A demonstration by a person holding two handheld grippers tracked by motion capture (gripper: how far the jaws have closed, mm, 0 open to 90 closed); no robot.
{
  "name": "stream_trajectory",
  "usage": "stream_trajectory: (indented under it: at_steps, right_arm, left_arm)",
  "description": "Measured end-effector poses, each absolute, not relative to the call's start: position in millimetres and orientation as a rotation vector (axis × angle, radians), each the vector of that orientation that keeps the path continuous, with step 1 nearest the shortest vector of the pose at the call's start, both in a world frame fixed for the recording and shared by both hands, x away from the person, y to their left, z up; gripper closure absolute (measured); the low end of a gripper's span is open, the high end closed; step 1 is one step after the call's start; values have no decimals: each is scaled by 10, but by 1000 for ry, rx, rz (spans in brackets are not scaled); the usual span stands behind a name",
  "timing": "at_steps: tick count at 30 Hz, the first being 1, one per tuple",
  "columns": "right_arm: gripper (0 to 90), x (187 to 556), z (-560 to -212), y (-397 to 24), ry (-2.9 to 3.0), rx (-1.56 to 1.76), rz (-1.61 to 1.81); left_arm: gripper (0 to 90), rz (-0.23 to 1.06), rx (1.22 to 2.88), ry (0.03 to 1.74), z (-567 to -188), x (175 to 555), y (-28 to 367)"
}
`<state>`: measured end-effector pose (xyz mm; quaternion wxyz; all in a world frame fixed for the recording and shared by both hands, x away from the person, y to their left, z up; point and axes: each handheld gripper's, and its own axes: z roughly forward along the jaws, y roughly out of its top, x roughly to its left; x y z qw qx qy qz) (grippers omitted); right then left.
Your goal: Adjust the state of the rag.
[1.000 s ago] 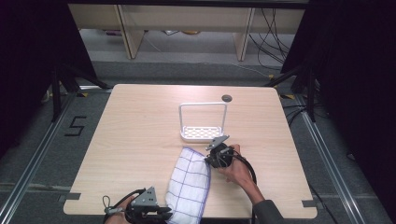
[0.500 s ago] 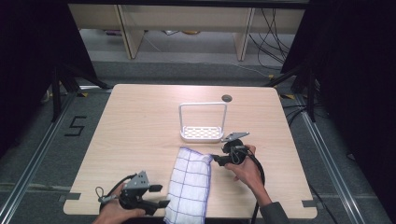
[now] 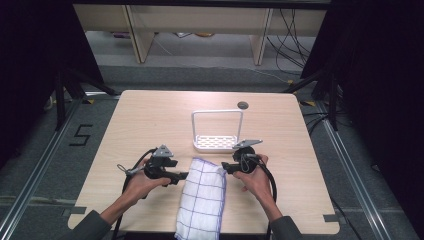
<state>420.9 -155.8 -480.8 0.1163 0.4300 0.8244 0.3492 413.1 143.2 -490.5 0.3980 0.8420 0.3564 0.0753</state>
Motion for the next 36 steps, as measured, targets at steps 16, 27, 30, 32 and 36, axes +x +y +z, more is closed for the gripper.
stream_trajectory:
  at_steps: [16, 27, 30, 32, 36]
  right_arm:
    - [435, 4268, -4937, -1412, 2450, 1263, 917]
    - [452, 4262, -4974, -1381, 2501, 1187, 813]
    - [432, 4260, -4956, -1411, 2492, 1205, 825]
    - [421, 4254, -4948, -1418, 2493, 1208, 836]
    - [410, 4247, -4981, -1389, 2536, 1199, 819]
  left_arm:
    - [312, 158, 2174, 929, -5017, 4484, 1125]
    - [350, 200, 2227, 875, -5065, 4542, 1079]
    - [349, 207, 2235, 870, -5073, 4539, 1065]
    - [350, 215, 2237, 860, -5081, 4535, 1048]
    - [359, 231, 2255, 844, -5090, 4518, 1020]
